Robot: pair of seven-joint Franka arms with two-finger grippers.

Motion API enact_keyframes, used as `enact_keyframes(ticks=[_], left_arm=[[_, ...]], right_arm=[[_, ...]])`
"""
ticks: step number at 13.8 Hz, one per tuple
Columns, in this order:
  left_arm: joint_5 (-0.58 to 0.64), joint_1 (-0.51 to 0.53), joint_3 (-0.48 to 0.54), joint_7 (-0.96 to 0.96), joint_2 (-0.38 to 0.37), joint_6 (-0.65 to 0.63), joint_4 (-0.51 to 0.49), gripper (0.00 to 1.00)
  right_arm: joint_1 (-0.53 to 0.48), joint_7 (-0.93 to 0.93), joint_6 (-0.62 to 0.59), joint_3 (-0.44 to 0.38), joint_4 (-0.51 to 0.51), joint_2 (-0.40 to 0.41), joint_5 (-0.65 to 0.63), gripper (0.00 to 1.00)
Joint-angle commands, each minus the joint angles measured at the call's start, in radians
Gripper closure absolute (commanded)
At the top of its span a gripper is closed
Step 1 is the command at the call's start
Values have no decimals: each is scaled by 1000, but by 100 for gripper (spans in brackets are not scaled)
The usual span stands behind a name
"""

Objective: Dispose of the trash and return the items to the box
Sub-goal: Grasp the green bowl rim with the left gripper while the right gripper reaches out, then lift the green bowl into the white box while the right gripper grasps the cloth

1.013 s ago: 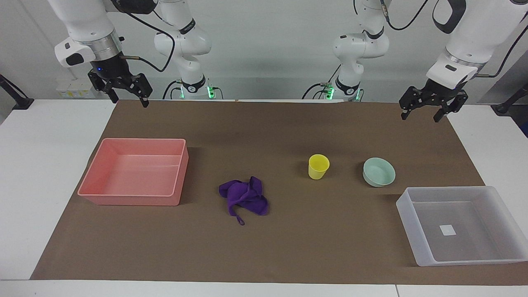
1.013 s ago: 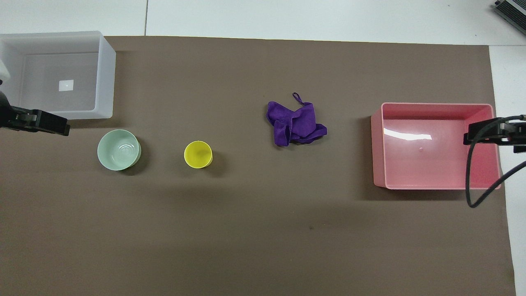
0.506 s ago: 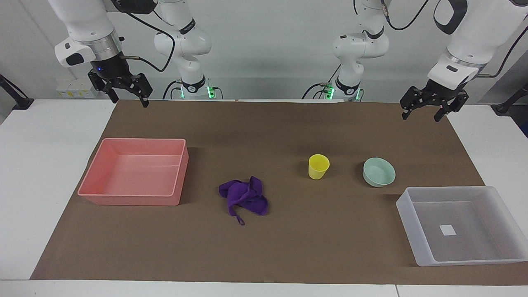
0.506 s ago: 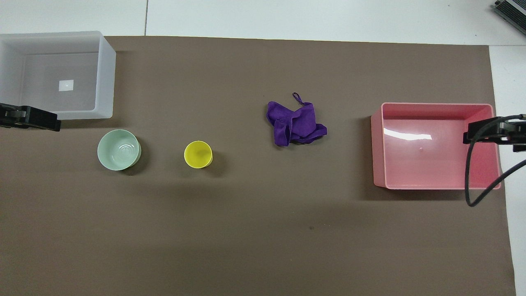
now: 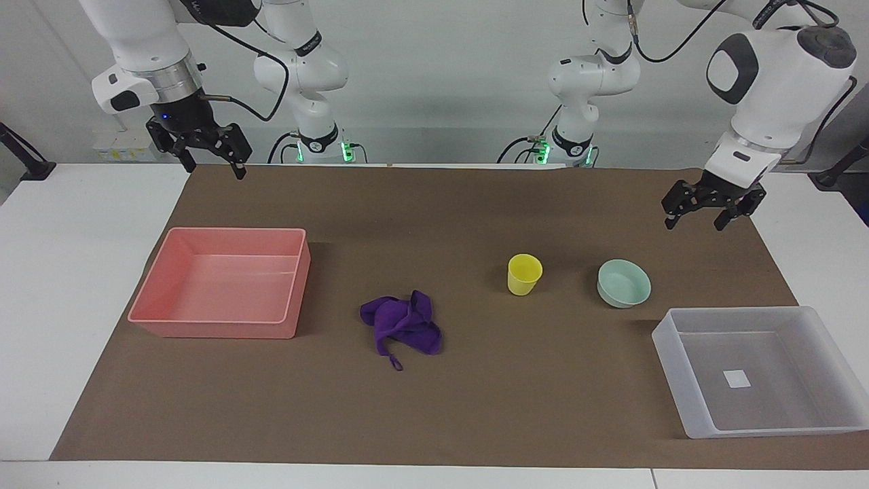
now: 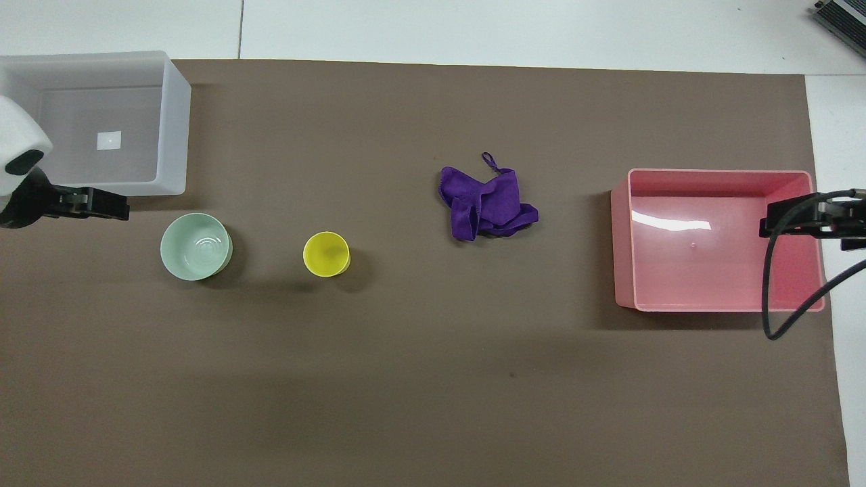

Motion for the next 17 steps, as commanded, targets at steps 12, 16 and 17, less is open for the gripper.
enact_keyframes(ticks=[12,16,17], left_arm=[[-12,14,-7,-8,126,533,-354,0],[-21,15,-7,-6,158,545,-352,0],[-21,15,-7,-6,158,540,-352,4]], right_arm=[[129,21,381,21,-171,70,33,0],[225,60,607,22,-171,218,35,0],[251,58,654,22,-171,250,35,0]])
